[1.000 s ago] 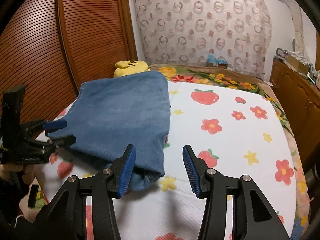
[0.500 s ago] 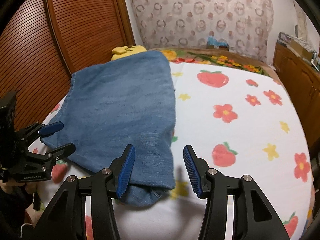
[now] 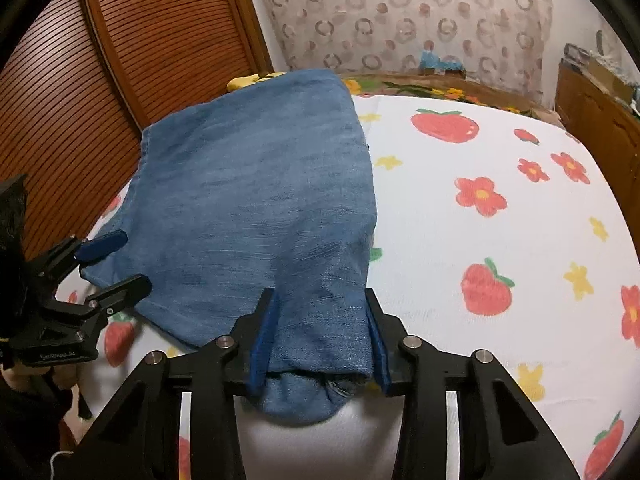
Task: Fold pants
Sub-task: 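Grasp the folded jeans edge with the right tool and fold it over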
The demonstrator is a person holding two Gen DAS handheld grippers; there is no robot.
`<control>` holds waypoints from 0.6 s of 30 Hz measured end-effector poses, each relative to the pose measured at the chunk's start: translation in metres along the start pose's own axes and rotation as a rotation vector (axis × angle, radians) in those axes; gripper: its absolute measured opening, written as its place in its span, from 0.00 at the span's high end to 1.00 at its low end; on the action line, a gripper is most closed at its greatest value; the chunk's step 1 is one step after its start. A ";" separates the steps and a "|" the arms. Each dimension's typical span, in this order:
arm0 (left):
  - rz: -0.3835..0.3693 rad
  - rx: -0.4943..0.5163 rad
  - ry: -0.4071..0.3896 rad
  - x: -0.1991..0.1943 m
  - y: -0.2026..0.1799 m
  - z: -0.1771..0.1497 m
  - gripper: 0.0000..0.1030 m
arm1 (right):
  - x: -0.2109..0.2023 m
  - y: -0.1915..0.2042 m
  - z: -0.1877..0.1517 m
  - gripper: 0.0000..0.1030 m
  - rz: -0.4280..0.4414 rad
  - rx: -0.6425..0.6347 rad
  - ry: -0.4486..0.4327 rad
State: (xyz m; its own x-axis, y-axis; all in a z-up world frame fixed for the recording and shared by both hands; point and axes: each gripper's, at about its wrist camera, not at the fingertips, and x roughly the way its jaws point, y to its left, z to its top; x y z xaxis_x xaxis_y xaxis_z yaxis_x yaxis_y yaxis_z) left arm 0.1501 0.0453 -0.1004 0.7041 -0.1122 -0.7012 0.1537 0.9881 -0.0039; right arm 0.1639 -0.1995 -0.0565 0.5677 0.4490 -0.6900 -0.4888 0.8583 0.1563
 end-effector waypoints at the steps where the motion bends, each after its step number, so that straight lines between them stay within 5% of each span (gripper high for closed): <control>1: -0.002 -0.001 -0.001 0.000 0.000 0.001 0.22 | -0.001 0.000 0.000 0.69 0.011 0.006 -0.001; 5: -0.008 -0.005 -0.004 0.002 -0.002 0.003 0.22 | -0.005 0.000 0.003 0.83 0.043 0.021 -0.017; 18: -0.018 -0.041 -0.018 -0.005 0.002 0.002 0.22 | -0.042 0.021 0.028 0.87 0.134 -0.035 -0.147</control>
State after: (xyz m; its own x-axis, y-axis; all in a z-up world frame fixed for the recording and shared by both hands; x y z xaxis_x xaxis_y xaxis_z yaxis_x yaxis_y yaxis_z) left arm 0.1482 0.0475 -0.0950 0.7138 -0.1315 -0.6879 0.1384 0.9893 -0.0456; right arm 0.1486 -0.1936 -0.0041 0.5856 0.5920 -0.5537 -0.5878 0.7805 0.2128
